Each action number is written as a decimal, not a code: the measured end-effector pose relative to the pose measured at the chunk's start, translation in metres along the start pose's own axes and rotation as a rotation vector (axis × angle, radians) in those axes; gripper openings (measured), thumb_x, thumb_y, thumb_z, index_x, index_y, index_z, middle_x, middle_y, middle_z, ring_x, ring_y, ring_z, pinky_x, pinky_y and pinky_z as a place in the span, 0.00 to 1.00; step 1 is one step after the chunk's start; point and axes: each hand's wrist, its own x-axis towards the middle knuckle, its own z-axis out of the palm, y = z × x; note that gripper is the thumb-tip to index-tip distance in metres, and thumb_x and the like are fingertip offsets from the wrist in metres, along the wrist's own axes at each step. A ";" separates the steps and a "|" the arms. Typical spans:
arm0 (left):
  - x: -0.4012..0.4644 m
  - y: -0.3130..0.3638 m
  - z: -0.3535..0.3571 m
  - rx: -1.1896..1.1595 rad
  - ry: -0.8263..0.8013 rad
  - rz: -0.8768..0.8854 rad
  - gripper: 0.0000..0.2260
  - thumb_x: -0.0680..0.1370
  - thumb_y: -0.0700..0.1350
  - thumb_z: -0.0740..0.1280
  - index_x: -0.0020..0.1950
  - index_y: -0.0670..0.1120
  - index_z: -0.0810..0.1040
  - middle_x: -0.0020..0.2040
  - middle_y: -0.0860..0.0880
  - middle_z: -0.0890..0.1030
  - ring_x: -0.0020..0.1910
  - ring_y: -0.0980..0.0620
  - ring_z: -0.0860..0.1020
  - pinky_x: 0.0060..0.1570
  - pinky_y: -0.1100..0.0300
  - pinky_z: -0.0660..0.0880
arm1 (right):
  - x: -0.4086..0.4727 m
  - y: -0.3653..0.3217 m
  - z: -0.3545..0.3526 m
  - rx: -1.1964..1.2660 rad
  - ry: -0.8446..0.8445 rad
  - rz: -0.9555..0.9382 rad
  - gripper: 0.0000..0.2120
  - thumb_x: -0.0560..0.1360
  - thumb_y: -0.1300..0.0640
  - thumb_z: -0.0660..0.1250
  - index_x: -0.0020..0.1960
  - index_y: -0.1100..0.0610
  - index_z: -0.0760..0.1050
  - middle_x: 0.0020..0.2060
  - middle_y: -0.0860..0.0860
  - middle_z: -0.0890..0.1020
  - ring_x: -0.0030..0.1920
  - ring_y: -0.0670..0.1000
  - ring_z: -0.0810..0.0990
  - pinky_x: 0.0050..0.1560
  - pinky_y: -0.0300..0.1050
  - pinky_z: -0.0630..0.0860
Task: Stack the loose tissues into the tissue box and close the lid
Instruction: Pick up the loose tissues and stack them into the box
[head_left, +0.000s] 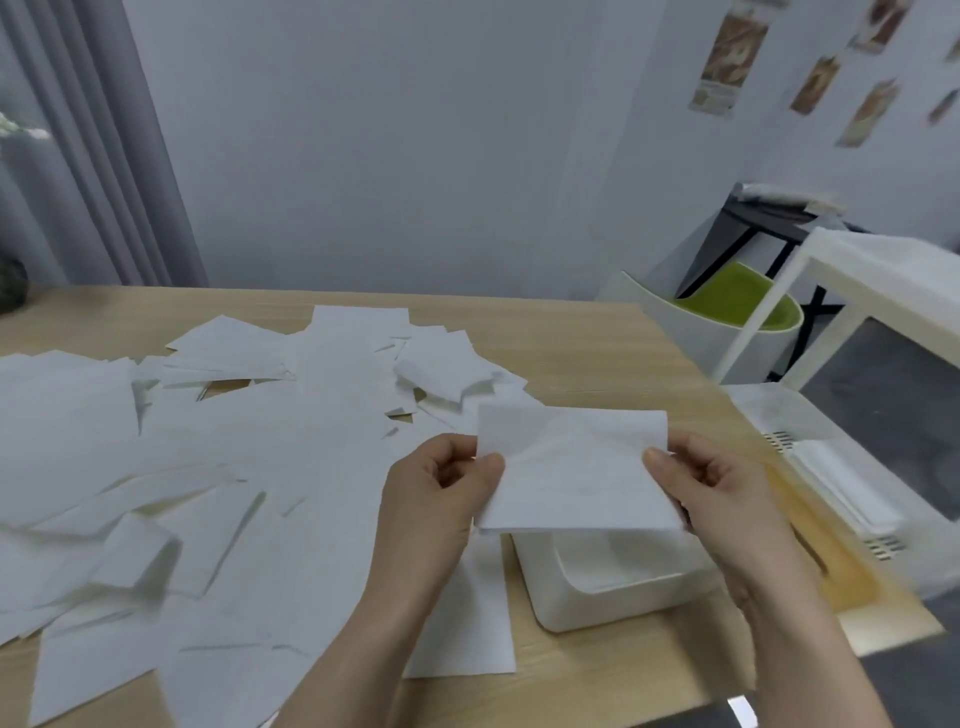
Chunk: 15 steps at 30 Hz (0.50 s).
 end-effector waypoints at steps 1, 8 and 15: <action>0.001 -0.001 0.005 0.002 -0.007 0.006 0.04 0.77 0.41 0.70 0.44 0.48 0.84 0.38 0.51 0.85 0.37 0.55 0.81 0.35 0.66 0.73 | 0.000 0.001 -0.005 0.011 0.011 -0.005 0.08 0.77 0.64 0.66 0.47 0.54 0.82 0.31 0.45 0.83 0.30 0.40 0.77 0.32 0.31 0.71; 0.008 -0.018 0.035 0.233 0.061 0.061 0.08 0.72 0.57 0.72 0.36 0.55 0.82 0.50 0.64 0.81 0.63 0.61 0.73 0.64 0.53 0.67 | 0.002 0.017 -0.038 -0.041 0.205 0.040 0.05 0.72 0.61 0.73 0.40 0.57 0.77 0.22 0.44 0.76 0.27 0.41 0.72 0.36 0.41 0.68; 0.006 -0.028 0.047 0.624 0.031 0.235 0.13 0.76 0.54 0.69 0.31 0.56 0.75 0.69 0.66 0.68 0.76 0.65 0.47 0.71 0.58 0.29 | 0.000 0.031 -0.045 -0.309 0.217 -0.013 0.06 0.70 0.57 0.75 0.38 0.48 0.81 0.34 0.47 0.82 0.42 0.51 0.79 0.49 0.48 0.73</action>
